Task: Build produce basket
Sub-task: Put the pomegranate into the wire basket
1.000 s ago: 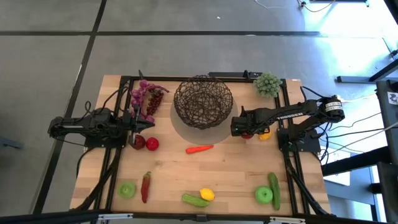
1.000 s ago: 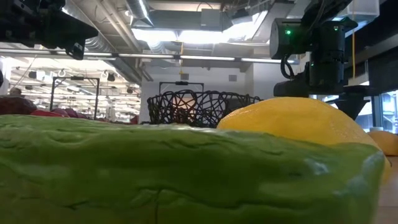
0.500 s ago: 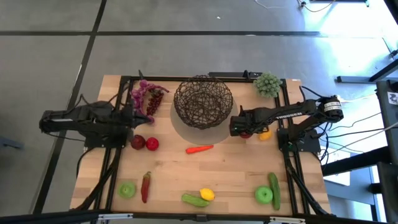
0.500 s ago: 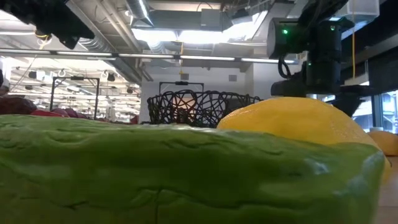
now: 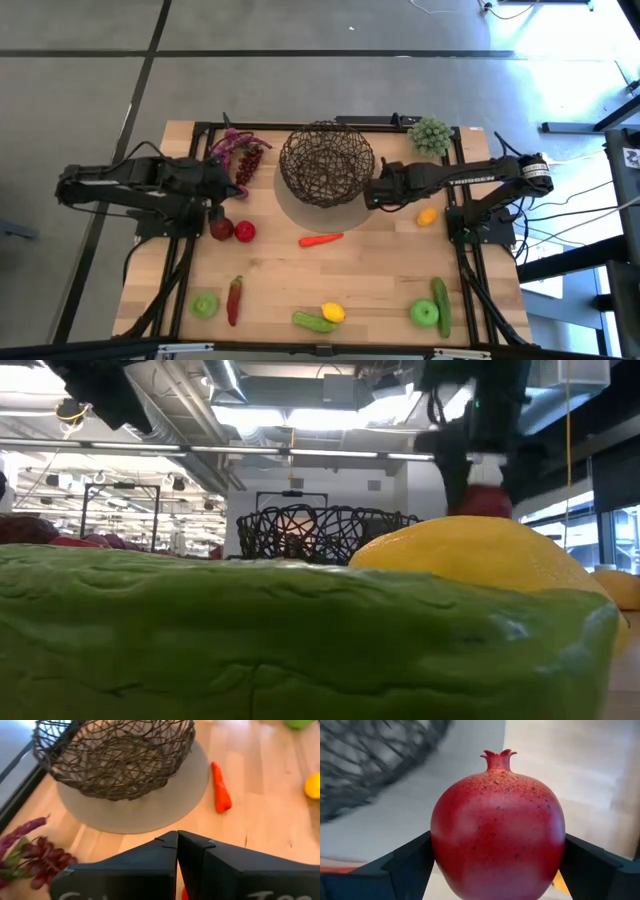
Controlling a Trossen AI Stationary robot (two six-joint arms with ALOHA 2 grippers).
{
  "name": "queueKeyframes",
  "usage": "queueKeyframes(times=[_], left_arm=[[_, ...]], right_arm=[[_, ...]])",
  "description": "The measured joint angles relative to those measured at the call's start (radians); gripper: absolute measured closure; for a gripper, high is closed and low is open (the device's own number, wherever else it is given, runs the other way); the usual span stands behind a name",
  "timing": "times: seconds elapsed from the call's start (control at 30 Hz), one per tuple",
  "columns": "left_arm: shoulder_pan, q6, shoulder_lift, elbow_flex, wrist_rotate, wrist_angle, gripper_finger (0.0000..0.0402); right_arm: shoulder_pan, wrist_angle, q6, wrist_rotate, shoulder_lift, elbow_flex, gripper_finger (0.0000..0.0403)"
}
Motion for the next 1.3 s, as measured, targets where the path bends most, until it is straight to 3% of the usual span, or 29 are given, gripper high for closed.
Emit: queueKeyframes(times=[0.33,0.67,0.87,1.1,1.3], left_arm=[[0.0,-0.101,0.139,0.146,-0.084,-0.127,0.0401],[0.001,-0.108,0.259,0.219,-0.144,-0.125,0.0401],[0.022,-0.11,0.282,0.254,-0.158,-0.125,0.0401],[0.052,-0.111,0.281,0.274,-0.158,-0.124,0.0401],[0.072,-0.112,0.281,0.274,-0.156,-0.124,0.0401]], right_arm=[[0.048,-0.13,-0.039,0.159,-0.001,0.243,0.0048],[-0.007,0.084,-0.415,0.266,-0.004,0.443,0.0048],[-0.132,0.325,-0.622,0.107,0.004,0.408,0.0048],[-0.276,0.47,-0.71,-0.084,0.106,0.346,0.0048],[-0.358,0.539,-0.755,-0.143,0.249,0.338,0.0048]])
